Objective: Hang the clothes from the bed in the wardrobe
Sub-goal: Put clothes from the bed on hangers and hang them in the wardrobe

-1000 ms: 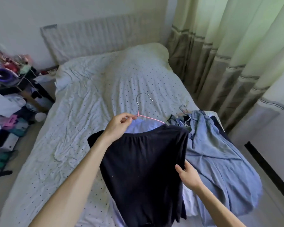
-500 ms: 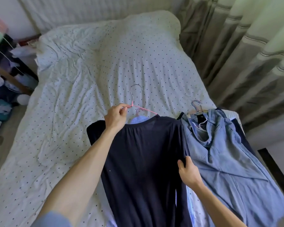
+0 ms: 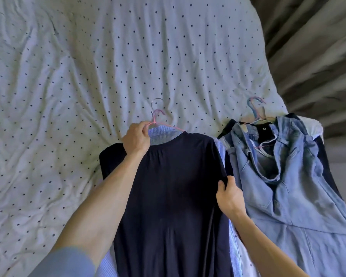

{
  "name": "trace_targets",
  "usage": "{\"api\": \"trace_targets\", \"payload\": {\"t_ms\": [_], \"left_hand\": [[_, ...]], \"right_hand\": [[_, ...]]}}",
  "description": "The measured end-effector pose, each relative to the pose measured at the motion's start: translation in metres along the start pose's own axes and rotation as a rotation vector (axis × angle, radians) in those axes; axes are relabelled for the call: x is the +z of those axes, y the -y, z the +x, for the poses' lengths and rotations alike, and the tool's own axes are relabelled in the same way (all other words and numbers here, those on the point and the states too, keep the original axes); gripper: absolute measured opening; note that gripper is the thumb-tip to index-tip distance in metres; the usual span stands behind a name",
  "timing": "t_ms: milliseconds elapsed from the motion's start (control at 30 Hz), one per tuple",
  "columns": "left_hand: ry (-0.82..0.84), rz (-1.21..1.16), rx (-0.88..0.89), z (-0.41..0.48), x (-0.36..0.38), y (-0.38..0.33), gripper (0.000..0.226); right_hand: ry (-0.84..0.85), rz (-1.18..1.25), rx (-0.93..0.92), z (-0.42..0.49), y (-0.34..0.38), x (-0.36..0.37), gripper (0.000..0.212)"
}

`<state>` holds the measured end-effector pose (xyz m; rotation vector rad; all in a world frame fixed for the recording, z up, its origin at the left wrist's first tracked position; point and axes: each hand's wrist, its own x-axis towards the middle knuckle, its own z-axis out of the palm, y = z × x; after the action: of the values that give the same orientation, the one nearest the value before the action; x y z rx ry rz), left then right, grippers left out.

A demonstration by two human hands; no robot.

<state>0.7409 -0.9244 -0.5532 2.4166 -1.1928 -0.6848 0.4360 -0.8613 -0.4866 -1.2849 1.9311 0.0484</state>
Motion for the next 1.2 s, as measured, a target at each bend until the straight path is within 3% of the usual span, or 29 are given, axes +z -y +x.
{"api": "trace_targets", "payload": {"t_ms": [300, 433, 533, 667, 900, 1033, 1200], "left_hand": [[-0.018, -0.006, -0.145, 0.030, 0.076, 0.043, 0.031], [0.081, 0.022, -0.087, 0.030, 0.072, 0.047, 0.037], [0.178, 0.216, 0.006, 0.011, 0.063, 0.049, 0.056], [0.399, 0.446, 0.109, -0.065, 0.050, 0.032, 0.068], [0.726, 0.502, 0.278, -0.243, 0.019, -0.019, 0.061], [0.819, 0.519, 0.396, -0.317, 0.004, -0.056, 0.061], [0.838, 0.599, 0.734, -0.391, 0.000, -0.115, 0.060]], "right_hand": [[-0.034, -0.054, -0.037, 0.054, -0.009, 0.039, 0.014], [0.049, -0.114, -0.040, 0.057, -0.016, 0.037, 0.032], [0.071, -0.091, -0.012, 0.040, -0.022, 0.025, 0.043], [0.084, -0.026, -0.001, -0.003, -0.036, 0.003, 0.041], [0.077, 0.142, 0.017, -0.123, -0.091, -0.039, 0.040], [-0.040, 0.152, -0.024, -0.204, -0.140, -0.061, 0.033], [-0.331, 0.176, -0.034, -0.306, -0.230, -0.079, 0.033]]}}
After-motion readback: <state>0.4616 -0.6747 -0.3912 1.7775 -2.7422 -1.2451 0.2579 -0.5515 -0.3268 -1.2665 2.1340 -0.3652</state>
